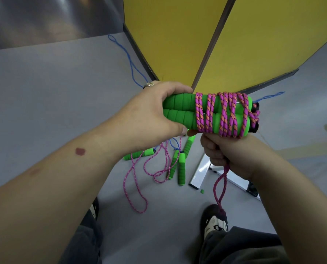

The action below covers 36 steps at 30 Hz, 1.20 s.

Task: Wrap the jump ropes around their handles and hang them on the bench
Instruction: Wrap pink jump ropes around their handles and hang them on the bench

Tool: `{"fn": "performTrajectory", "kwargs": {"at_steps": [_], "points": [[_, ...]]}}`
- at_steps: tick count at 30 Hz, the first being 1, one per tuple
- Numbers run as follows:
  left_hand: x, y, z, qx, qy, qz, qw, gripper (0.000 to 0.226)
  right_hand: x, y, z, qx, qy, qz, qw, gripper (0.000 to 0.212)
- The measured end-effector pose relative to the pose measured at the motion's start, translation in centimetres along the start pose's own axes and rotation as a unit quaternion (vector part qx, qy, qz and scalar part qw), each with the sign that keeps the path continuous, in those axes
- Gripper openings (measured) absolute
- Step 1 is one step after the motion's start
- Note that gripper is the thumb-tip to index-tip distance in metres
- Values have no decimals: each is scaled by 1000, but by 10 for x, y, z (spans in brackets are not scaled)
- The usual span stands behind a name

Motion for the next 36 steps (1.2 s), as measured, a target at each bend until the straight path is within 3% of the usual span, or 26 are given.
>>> {"fn": "performTrajectory", "kwargs": {"at_steps": [6, 13, 23, 36], "points": [[-2, -4, -2, -13, 10, 16, 1000, 66, 0, -1, -12, 82, 19, -38, 996, 29], [-3, -6, 0, -104, 59, 15, 993, 69, 10, -10, -19, 101, -8, 18, 995, 35], [-2, -3, 2, -179, 93, 4, 979, 70, 16, -28, -13, 242, 67, 114, 961, 26], [0, -2, -10, -202, 1, 11, 979, 75, 31, -48, -7, 229, 102, 193, 949, 15]]}}
Point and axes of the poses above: each hand's wrist, its own x-axis away from the middle knuckle, its own z-axis out of the back of the hand, y = z × x, the point moved 6 cm from there along -x, towards the middle knuckle, and after that the axes turned 2 degrees about -y, right-handed, at the moved point
